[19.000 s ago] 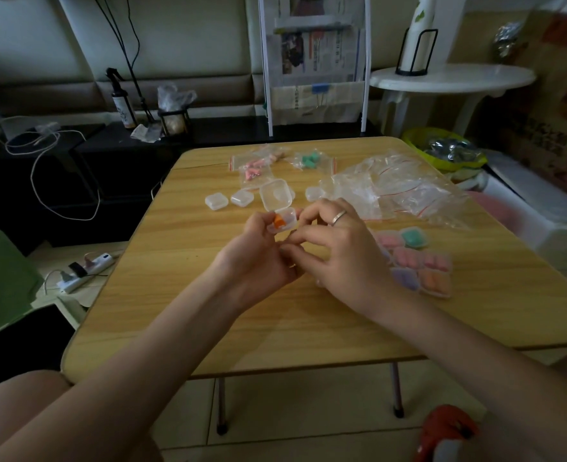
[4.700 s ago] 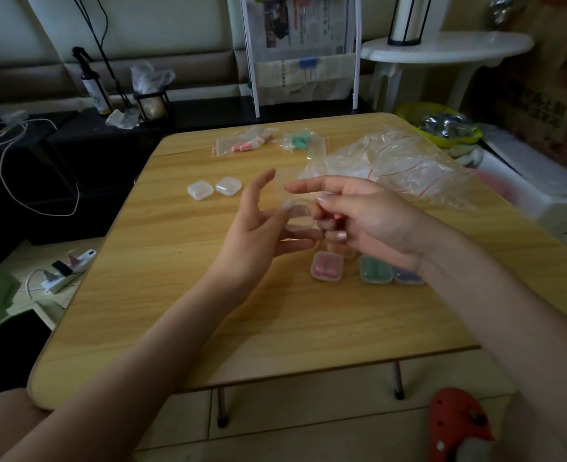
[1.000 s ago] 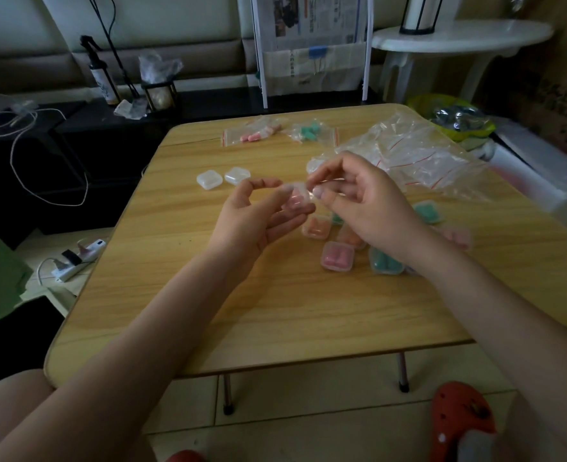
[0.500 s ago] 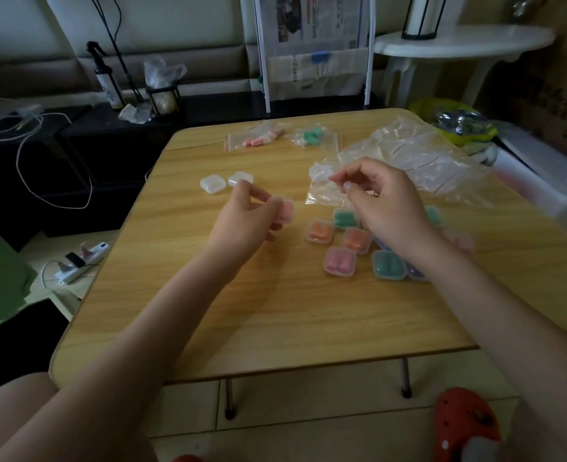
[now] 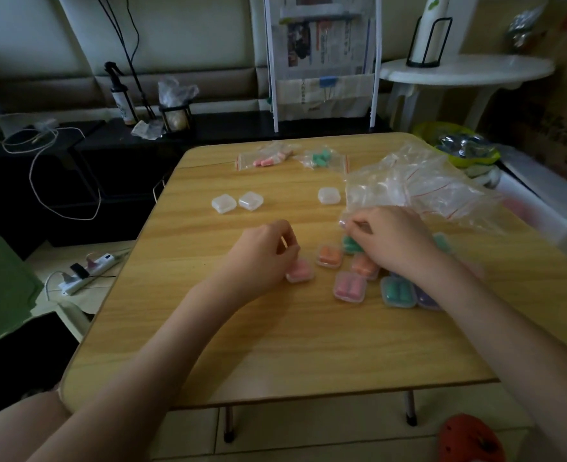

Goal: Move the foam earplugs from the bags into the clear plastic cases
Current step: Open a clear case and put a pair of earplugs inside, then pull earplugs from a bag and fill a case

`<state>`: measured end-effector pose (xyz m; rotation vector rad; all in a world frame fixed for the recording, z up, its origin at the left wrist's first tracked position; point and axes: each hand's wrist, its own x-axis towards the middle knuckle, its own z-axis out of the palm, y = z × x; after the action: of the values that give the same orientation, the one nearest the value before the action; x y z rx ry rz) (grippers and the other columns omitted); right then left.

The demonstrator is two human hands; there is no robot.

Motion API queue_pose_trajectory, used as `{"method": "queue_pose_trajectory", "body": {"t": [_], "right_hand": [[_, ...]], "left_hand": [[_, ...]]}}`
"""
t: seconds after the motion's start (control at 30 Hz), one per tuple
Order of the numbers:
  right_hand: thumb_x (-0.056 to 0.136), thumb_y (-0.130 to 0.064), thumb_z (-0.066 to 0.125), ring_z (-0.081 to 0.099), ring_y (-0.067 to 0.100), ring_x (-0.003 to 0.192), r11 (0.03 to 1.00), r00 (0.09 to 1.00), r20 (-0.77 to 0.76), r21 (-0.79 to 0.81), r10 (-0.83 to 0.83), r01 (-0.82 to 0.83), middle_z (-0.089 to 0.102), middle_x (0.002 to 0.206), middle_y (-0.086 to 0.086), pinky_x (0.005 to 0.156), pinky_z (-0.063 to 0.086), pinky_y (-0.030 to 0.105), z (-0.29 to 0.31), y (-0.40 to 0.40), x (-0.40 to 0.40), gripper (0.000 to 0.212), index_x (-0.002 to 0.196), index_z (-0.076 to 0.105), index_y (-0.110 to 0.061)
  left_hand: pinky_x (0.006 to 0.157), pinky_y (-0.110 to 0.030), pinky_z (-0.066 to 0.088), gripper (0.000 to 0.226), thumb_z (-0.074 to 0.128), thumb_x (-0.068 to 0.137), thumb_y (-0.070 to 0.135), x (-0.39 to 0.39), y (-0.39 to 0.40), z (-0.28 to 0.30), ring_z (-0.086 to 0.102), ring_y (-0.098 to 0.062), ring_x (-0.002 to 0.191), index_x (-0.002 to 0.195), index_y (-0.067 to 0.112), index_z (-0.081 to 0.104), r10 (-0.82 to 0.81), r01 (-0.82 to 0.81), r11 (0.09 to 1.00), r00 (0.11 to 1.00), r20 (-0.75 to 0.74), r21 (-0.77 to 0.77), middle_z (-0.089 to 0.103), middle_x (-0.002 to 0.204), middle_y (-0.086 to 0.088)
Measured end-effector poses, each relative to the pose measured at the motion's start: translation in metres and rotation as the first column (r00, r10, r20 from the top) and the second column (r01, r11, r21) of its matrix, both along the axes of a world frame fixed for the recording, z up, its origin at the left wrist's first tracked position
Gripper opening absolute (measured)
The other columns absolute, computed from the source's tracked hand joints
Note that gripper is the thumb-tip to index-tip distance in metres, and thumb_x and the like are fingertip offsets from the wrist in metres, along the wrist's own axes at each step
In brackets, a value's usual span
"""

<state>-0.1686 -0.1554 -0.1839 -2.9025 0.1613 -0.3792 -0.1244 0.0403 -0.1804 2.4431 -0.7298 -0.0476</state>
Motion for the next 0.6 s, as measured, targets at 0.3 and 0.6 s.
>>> {"method": "queue_pose_trajectory", "body": {"t": [0.3,0.6], "right_hand": [[0.097,-0.033,0.049,0.057,0.014,0.062,0.988,0.988,0.15,0.157,-0.038,0.014,0.061,0.066,-0.003,0.057,0.043,0.028,0.008,0.0,0.009,0.029,0.079,0.068,-0.019],[0.098,-0.022,0.044,0.055,0.021,0.105,0.989,0.998,0.067,-0.145,0.02,-0.01,0.064,0.113,0.004,0.091,0.039,0.036,0.027,0.012,0.074,0.027,0.115,0.065,-0.018]], "left_hand": [[0.089,-0.026,0.041,0.018,0.053,0.092,0.02,0.025,0.008,-0.007,0.05,-0.017,0.108,0.109,0.016,0.058,0.137,-0.124,0.99,0.936,0.325,-0.061,0.056,0.114,0.001],[0.117,-0.037,-0.004,0.058,0.031,0.101,0.037,0.069,0.008,-0.02,-0.004,-0.017,0.146,0.151,0.015,0.014,0.073,-0.17,0.935,0.951,0.3,0.312,0.01,0.159,-0.003]]}}
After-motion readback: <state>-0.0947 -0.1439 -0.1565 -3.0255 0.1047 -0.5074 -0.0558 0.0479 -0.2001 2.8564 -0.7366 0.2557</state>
